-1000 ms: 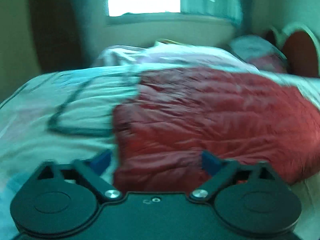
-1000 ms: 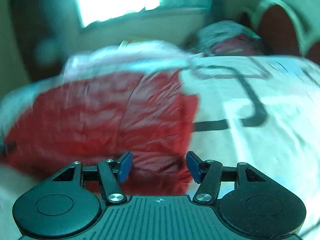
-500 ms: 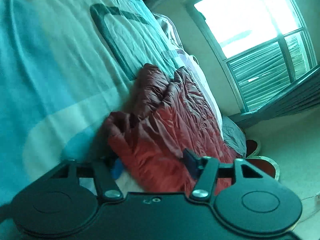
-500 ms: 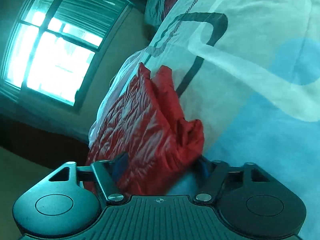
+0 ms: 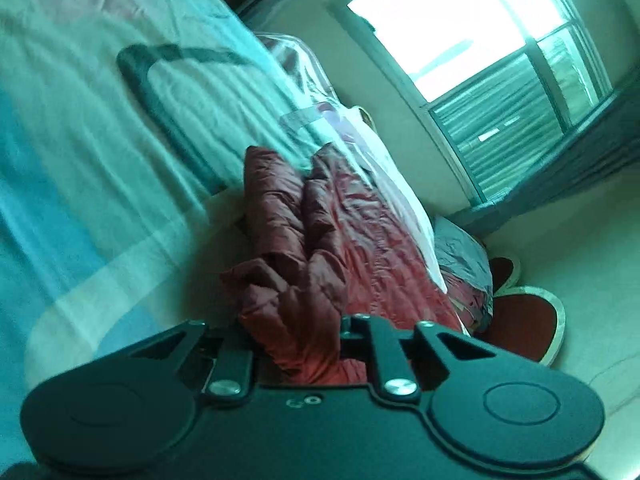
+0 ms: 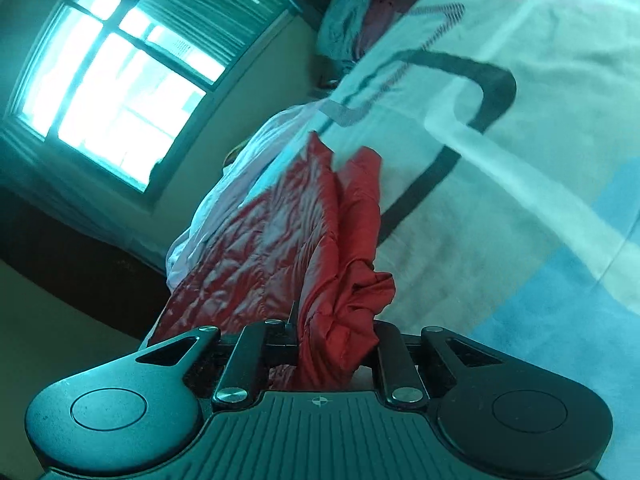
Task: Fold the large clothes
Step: 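Grasp the folded jacket edge with both tools, rolling them sideways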
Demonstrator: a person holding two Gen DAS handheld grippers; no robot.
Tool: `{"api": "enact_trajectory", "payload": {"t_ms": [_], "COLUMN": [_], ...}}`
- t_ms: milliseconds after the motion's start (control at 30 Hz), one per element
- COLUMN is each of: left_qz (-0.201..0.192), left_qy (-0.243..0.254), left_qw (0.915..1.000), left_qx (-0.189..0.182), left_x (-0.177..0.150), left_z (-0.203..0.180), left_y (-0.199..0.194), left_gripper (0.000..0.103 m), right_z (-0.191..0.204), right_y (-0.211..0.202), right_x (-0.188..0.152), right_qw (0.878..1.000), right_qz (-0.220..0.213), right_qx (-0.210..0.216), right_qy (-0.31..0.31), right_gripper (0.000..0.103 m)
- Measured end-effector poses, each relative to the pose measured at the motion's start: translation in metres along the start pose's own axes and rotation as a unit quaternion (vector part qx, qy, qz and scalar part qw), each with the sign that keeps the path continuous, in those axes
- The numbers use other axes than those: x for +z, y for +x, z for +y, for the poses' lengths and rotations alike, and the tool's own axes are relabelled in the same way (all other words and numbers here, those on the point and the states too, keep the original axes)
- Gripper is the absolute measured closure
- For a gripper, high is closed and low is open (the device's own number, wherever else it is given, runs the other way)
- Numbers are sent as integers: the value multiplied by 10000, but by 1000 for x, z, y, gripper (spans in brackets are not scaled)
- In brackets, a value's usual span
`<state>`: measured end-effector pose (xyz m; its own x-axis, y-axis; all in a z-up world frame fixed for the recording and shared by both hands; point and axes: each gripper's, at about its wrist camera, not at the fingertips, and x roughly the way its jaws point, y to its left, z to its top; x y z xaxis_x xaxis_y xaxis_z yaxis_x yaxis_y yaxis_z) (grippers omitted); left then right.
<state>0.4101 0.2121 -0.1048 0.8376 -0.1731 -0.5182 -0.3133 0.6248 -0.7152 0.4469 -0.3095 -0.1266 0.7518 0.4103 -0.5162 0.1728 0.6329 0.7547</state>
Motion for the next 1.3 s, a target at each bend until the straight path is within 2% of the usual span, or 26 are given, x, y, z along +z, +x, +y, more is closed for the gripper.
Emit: {"api": "enact_trajectory", "payload": {"t_ms": [233, 633, 1167, 1267, 1300], "left_qz": [67, 190, 227, 214, 216], "left_qy": [68, 83, 91, 182, 141], "left_qw": [10000, 9996, 9994, 9991, 9990], "left_qx": [23, 167, 242, 321, 363], "left_x": [-21, -77, -121, -128, -130], "left_z": [-4, 26, 54, 60, 63], "left_y": [-43, -124, -182, -175, -173], "left_gripper": [88, 88, 88, 81, 73], "right_z": [2, -22, -52, -63, -67], "right_y": [-45, -142, -196, -189, -186], "right_x": [-15, -70, -111, -118, -121], "right_qw": [9997, 9989, 9981, 9973, 9973], "right_qz": [115, 270, 448, 546, 567], "right_qx": [-115, -145, -288, -409, -414], "right_qy": [-193, -363, -294, -257, -235], "right_gripper": [89, 89, 89, 89, 89]}}
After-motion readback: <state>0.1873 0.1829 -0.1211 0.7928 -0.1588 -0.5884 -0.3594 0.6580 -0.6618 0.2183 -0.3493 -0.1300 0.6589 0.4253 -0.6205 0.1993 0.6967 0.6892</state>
